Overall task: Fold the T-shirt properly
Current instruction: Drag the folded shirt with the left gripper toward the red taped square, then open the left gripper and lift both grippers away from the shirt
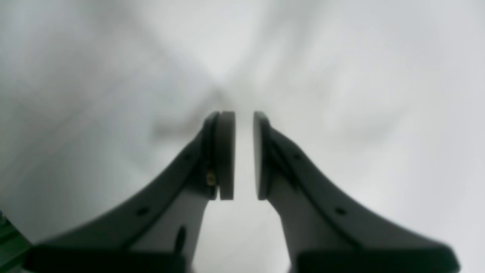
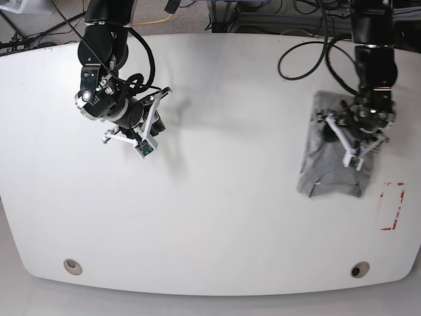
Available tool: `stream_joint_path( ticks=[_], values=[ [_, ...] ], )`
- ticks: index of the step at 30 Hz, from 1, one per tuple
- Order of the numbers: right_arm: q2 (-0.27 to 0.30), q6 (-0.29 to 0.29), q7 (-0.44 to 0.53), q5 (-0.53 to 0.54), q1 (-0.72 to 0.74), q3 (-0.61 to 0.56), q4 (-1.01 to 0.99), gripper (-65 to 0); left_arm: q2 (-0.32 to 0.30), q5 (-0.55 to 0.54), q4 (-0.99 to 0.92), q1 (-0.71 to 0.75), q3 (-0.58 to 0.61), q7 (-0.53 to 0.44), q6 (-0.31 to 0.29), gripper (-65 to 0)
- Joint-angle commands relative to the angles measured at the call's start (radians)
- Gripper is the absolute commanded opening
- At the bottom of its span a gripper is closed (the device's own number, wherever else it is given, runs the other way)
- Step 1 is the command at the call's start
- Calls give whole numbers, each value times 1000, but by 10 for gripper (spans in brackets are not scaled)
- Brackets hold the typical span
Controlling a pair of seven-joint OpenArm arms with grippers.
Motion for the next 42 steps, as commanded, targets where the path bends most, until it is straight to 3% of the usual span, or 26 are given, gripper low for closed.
stream_joint_path(
  ticks=[1,5,10,16,20,21,24,27,29,32,36,39,42],
  values=[
    [6,1,12,15,12,1,42,-575,-85,83,-67,13,-81,83,-85,-183],
    [7,1,2,12,13,1,64,-575,-192,81,-202,4,-163,68,-194,-185],
    [7,1,1,6,9,-2,87,-575,-290,79,-300,11,-173,-24,-263,-185],
    [7,1,1,5,7,-2,88,-575,-312,73,-333,54,-212,-27,-312,-186],
    [9,1,4,5,6,-1,88,-575,-298,72,-210,119,-370,-23,-380,-186],
    [12,1,5,5,6,1,88,-575,-272,70,-156,128,-413,-11,-403,-186],
    [44,1,12,5,4,1,88,-577,-166,84,10,129,-492,6,-403,-186],
    [50,1,50,1,2,1,88,-577,-100,99,135,126,-473,2,-403,-186],
    [53,1,125,-15,-11,2,88,-577,-45,122,209,103,-436,0,-403,-186],
    [64,1,280,-111,-33,2,84,-577,32,162,274,59,-380,-18,-314,-196],
    [64,1,490,-241,-82,2,64,-577,158,199,332,63,-357,-166,-243,-256],
    [61,1,679,-269,-143,62,52,-577,241,242,341,117,-310,-337,-206,-258],
    [43,1,796,-269,-186,122,33,-577,285,280,341,168,-267,-472,-157,-263]
  ],
)
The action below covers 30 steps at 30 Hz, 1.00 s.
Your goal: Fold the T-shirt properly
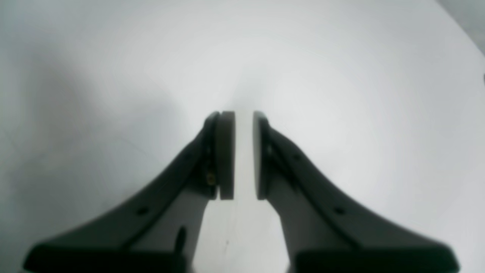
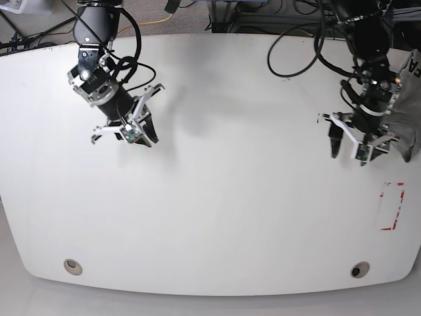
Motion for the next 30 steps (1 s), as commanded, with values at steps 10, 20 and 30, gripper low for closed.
stream_joint_path(
  ticks=[10,20,30],
  values=[
    [-58,-9,193,82,-154,201,-40,-577,76,25,77,238,84,-260,198,-264],
    [-80,-9,194,113,-371,227,2,-577,192,24,207,619,74,-260,200,-264],
    [-97,-9,196,276,-652,290,30,-577,231,21,205,917,20,-260,198,-265]
  ],
)
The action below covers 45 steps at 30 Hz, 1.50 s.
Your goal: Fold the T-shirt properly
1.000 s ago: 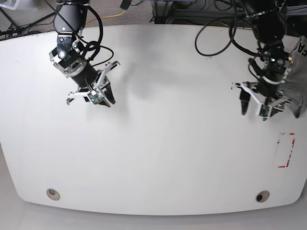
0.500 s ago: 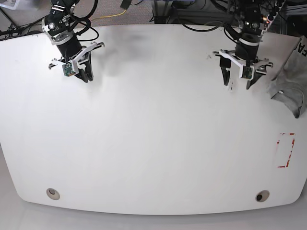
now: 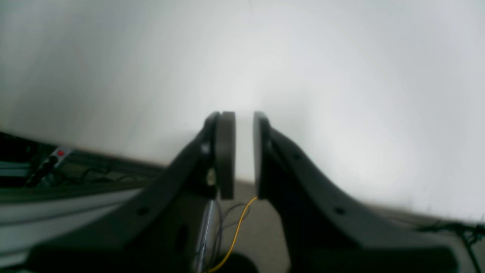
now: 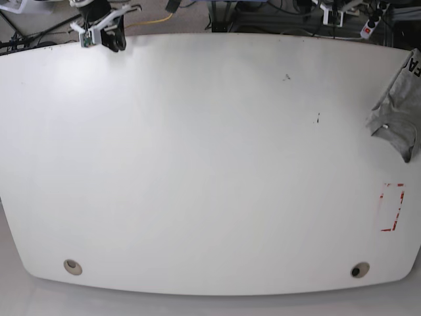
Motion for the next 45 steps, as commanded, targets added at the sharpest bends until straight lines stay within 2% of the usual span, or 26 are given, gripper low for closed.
stream_joint_path(
  ticks=[1,8,11,14,19,23,28,32,35,39,45],
  values=[
    [5,15,22,36,-66,11,31,-577,4,-6,18,52,-7,-20,6,-265],
    [5,15,20,29,-215,3,-17,-577,-4,-6,-98,92,21,-20,5,-265],
    [3,15,20,19,-221,-26,-100,-577,-8,-1,-212,26,21,-20,5,-265],
    [5,15,22,-33,-209,-67,-196,-577,-47,0,-324,-40,24,-20,5,-265],
    [5,15,28,-142,-102,-120,-393,-577,-91,3,-536,-136,79,-18,6,-265],
    [7,15,86,-185,16,-143,-585,-577,-134,3,-744,-253,131,-18,8,-265],
    [8,15,127,-300,179,-160,-816,-577,-159,3,-1047,-433,131,-20,9,-265],
    [10,-55,169,-369,288,-175,-971,-577,-191,3,-1254,-565,134,-21,18,-265],
    [10,-116,169,-421,368,-186,-1066,-577,-194,2,-1377,-649,136,-26,86,-265],
    [10,-184,170,-464,458,-187,-1188,-577,-197,3,-1499,-744,138,-66,141,-261],
    [31,-244,175,-476,590,-186,-1392,-574,-218,2,-1706,-913,136,-76,150,-260]
  ],
)
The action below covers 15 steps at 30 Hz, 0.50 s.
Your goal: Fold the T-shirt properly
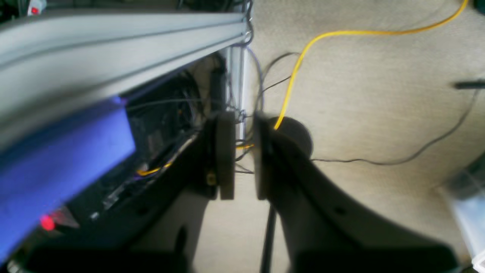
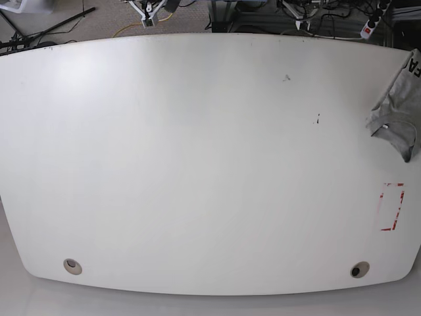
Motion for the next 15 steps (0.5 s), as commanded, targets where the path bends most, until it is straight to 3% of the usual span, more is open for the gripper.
stream_joint_path(
  ticks=[1,10,15],
  values=[
    [22,-18,10,3,24,2,-65,-574,-6,-1,-39,-23,-2,-1,4,-260],
    [42,-70,10,2,104,1,-167,-571,-1,1,-54,-60,-2,5,5,-260],
    [43,-75,9,2,105,1,-162,-571,-1,-1,-54,-60,58,4,4,-261]
  ],
)
